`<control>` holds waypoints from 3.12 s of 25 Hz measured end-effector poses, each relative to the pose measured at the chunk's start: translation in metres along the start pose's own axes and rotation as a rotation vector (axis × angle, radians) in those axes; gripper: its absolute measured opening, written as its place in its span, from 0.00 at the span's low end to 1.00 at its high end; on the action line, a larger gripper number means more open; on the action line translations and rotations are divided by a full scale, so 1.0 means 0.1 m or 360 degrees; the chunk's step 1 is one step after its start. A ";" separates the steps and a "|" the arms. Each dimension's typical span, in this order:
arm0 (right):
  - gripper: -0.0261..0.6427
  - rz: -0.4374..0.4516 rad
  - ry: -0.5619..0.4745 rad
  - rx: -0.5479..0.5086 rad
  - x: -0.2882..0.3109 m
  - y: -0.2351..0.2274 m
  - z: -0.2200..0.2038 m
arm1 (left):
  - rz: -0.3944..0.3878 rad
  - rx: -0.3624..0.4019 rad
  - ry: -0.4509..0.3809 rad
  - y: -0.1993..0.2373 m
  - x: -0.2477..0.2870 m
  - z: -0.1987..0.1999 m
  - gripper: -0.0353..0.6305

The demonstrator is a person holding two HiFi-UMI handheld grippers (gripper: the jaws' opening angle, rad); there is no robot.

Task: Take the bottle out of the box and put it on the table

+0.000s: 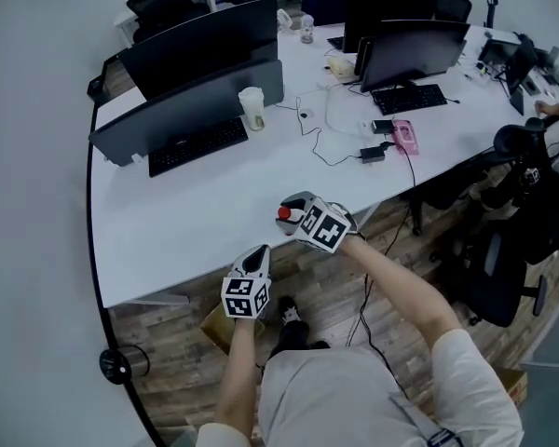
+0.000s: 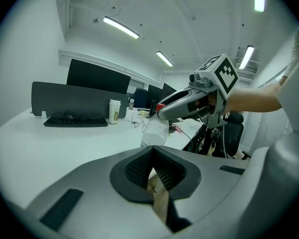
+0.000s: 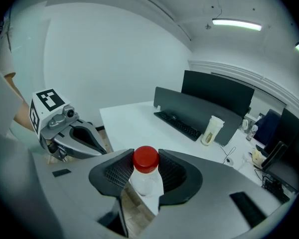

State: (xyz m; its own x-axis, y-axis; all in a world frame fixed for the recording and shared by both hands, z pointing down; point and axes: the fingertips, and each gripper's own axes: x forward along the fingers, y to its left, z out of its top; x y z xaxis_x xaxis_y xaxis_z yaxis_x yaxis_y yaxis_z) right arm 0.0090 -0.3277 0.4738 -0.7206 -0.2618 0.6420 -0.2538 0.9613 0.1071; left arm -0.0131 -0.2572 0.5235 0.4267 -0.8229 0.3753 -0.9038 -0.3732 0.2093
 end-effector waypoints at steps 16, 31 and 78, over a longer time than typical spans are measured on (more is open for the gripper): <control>0.31 -0.0117 0.0009 0.0217 0.59 -0.65 0.05 | -0.0065 -0.0137 0.0104 0.52 0.33 -0.25 0.07; 0.41 -0.0230 -0.0039 0.0388 0.55 -0.81 -0.08 | -0.0079 -0.0115 0.0109 0.45 0.33 -0.24 0.07; 0.19 -0.0520 -0.0682 0.1016 -1.03 1.17 -1.15 | 0.0207 -0.0113 -0.0143 -0.80 -0.82 -0.30 0.07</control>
State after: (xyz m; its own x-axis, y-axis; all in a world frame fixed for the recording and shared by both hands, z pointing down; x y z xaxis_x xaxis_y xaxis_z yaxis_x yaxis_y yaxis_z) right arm 0.1276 -0.1782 0.5078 -0.6976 -0.6528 0.2954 -0.7164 0.6318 -0.2959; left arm 0.0256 -0.1475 0.5029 0.2989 -0.8985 0.3215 -0.9453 -0.2327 0.2285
